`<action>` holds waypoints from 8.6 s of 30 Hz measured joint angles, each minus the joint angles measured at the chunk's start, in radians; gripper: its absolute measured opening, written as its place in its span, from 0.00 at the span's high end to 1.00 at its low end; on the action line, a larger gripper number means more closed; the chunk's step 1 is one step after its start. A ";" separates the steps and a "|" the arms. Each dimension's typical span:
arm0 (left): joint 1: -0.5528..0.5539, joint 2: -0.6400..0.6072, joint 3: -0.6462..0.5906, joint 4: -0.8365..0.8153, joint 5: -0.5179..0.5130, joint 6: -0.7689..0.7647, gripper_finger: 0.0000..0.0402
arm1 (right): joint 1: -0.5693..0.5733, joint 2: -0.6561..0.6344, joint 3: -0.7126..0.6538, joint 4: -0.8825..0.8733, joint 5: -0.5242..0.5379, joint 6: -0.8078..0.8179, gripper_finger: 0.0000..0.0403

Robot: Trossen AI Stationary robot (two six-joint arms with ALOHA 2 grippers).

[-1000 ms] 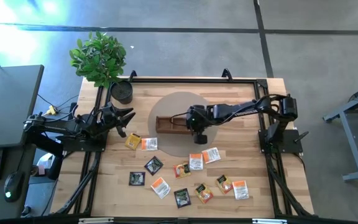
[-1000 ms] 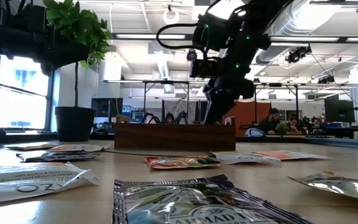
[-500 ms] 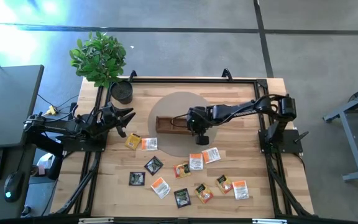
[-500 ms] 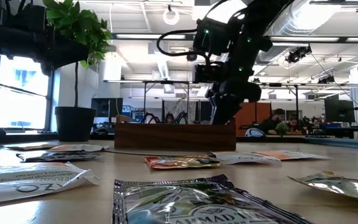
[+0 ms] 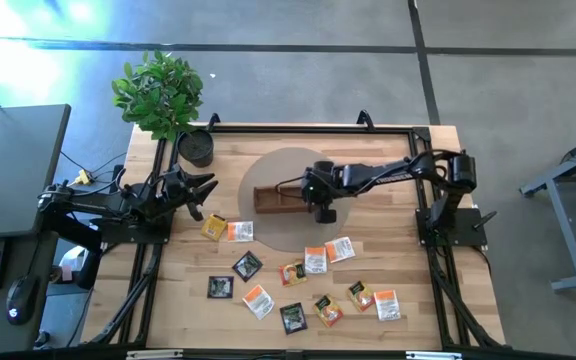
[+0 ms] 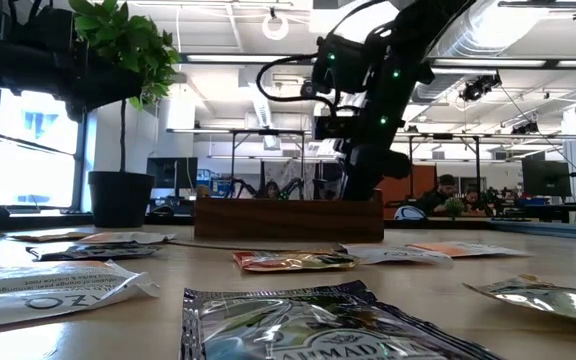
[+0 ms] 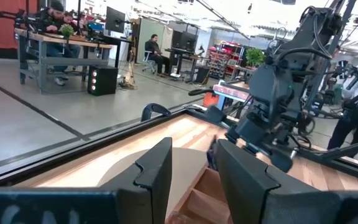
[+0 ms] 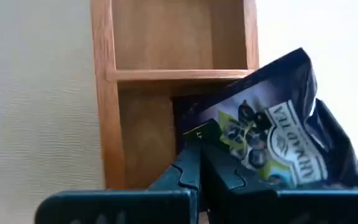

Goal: Pick & Place Tea
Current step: Put the purple tea bag into the right section of the wooden organizer

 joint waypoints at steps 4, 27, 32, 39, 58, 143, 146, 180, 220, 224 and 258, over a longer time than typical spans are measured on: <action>0.000 0.000 0.000 0.000 0.000 0.000 0.68 | -0.012 0.000 0.000 0.035 -0.002 -0.003 1.00; 0.000 0.000 0.000 0.000 0.003 0.000 0.68 | 0.051 -0.008 0.144 -0.192 0.172 -0.011 1.00; 0.000 0.000 0.000 0.012 0.083 -0.027 0.68 | 0.081 -0.008 0.222 -0.327 0.248 -0.003 1.00; 0.000 0.050 0.021 0.112 0.229 0.018 0.68 | 0.105 -0.018 0.347 -0.501 0.197 0.059 1.00; 0.000 0.836 0.626 -0.535 0.398 0.105 0.68 | 0.178 -0.448 -0.367 0.719 -0.185 0.080 1.00; -0.021 1.645 0.822 -0.422 0.596 0.089 0.43 | 0.380 0.316 0.015 0.814 -0.312 0.117 1.00; -0.020 1.645 0.820 -0.407 0.597 0.088 0.47 | 0.376 0.316 0.014 0.786 -0.260 0.115 1.00; -0.019 1.649 0.817 -0.336 0.668 0.079 0.93 | 0.352 0.313 0.014 0.719 -0.188 0.114 1.00; 0.093 1.584 1.135 -0.151 0.193 0.138 1.00 | 0.338 -0.648 0.000 -0.416 0.578 0.302 1.00; 0.165 1.613 1.137 -0.123 0.412 0.177 1.00 | 0.338 -0.678 -0.041 -0.396 0.542 0.300 0.99; 0.086 1.927 1.142 -0.210 0.513 0.153 0.54 | 0.312 -0.310 -0.666 0.723 0.120 0.437 1.00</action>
